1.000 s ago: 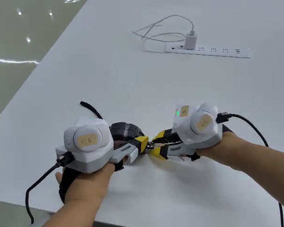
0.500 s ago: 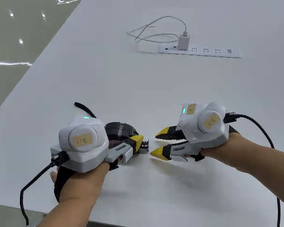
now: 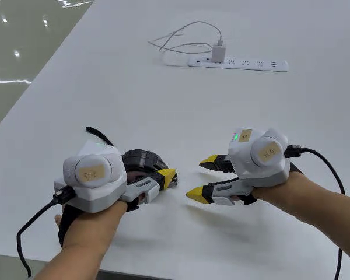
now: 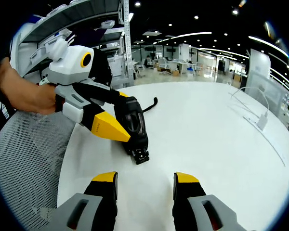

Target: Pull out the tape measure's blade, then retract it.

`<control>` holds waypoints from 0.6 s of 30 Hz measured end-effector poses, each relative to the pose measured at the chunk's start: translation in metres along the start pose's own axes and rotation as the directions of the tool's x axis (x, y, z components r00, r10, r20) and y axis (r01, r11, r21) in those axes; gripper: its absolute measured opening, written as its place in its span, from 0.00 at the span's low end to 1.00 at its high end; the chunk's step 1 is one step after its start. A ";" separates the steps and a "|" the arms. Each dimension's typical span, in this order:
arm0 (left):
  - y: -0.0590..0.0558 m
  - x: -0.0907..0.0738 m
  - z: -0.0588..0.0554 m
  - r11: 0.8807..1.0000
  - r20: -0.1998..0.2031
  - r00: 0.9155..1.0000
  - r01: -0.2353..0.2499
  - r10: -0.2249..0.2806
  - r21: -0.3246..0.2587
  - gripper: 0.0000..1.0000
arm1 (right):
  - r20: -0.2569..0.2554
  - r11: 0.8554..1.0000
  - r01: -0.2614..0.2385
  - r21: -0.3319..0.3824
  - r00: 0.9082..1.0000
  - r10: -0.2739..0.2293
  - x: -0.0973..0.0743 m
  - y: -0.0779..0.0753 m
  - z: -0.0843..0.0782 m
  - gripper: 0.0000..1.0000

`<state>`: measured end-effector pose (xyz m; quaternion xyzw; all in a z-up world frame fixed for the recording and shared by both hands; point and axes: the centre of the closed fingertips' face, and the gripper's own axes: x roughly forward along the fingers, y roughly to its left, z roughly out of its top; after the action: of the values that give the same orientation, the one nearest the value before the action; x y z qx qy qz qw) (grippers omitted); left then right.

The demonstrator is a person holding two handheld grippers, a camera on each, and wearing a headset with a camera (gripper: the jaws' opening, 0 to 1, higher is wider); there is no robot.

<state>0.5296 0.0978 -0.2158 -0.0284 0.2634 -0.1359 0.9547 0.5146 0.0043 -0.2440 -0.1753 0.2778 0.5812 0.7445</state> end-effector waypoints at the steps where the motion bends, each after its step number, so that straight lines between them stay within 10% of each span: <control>1: 0.000 -0.001 0.000 1.000 -0.001 1.000 0.005 -0.005 -0.001 0.74 | 0.001 1.000 0.015 0.010 1.000 -0.015 -0.003 -0.001 -0.001 0.47; 18: -0.003 -0.029 -0.010 0.991 -0.061 0.989 0.132 -0.131 0.014 0.99 | 0.050 0.970 0.133 0.202 0.988 -0.146 -0.044 0.000 -0.009 0.72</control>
<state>0.4997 0.1029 -0.2100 -0.0331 0.2882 -0.2018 0.9355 0.5047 -0.0348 -0.2238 -0.1007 0.2972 0.5023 0.8058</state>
